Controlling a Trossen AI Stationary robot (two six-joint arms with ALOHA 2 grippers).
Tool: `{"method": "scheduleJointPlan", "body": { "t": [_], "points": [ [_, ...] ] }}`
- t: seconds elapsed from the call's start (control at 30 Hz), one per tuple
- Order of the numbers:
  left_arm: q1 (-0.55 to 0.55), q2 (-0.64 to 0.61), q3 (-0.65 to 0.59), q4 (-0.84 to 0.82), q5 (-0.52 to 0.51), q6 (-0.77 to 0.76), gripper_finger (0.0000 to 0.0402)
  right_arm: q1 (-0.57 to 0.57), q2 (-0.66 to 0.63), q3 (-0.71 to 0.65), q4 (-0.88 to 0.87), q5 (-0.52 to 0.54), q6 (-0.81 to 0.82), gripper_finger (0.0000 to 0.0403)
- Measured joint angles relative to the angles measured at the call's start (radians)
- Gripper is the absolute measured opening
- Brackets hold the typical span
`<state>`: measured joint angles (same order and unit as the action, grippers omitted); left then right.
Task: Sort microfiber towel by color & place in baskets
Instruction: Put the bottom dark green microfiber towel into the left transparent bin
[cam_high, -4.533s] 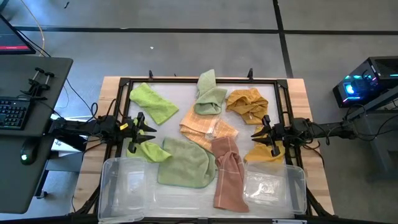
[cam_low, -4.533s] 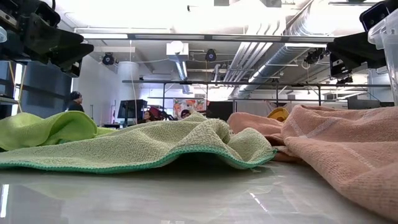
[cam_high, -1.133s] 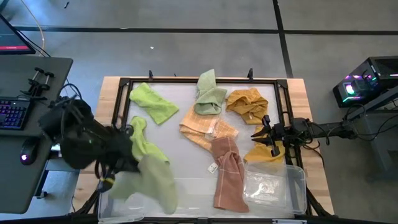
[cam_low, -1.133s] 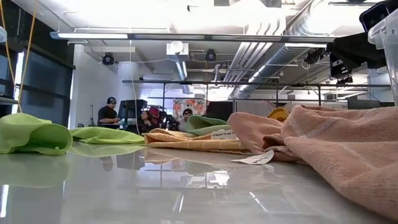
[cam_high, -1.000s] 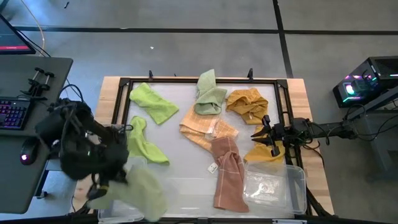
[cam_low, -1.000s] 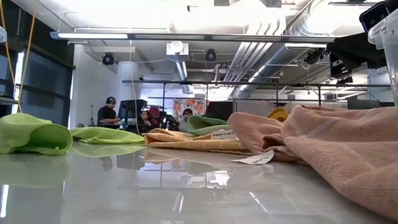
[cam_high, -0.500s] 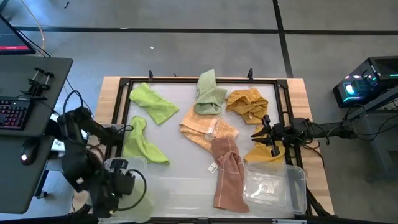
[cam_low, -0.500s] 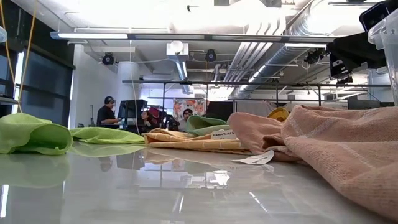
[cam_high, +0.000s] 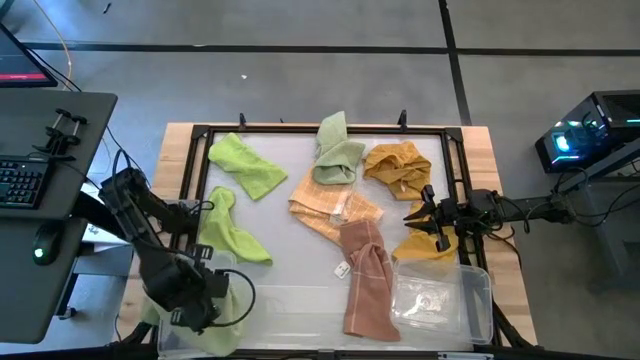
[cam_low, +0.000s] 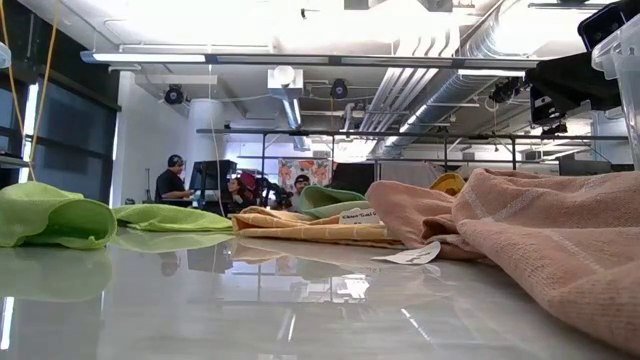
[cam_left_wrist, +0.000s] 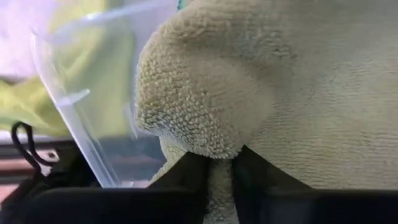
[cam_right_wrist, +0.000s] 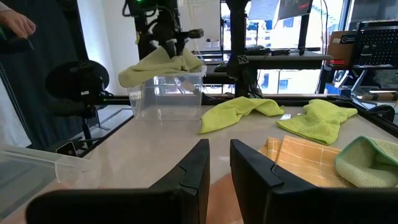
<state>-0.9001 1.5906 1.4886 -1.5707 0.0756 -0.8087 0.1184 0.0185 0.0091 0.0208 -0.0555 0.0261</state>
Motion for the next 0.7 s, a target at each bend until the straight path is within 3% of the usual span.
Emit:
{"method": "scheduleJointPlan", "body": {
  "t": [0.37, 0.57, 0.7],
  "points": [
    [0.101, -0.103, -0.003, 0.0, 0.086, -0.176, 0.0182, 0.0, 0.0, 0.0, 0.0, 0.0, 0.0, 0.0059],
    [0.121, -0.205, 0.004, -0.001, 0.125, -0.373, 0.019, 0.0, 0.0, 0.0, 0.0, 0.0, 0.0, 0.0059],
    [0.113, -0.222, 0.004, 0.029, 0.125, -0.386, 0.0175, 0.0, 0.0, 0.0, 0.0, 0.0, 0.0, 0.0059]
  ]
}}
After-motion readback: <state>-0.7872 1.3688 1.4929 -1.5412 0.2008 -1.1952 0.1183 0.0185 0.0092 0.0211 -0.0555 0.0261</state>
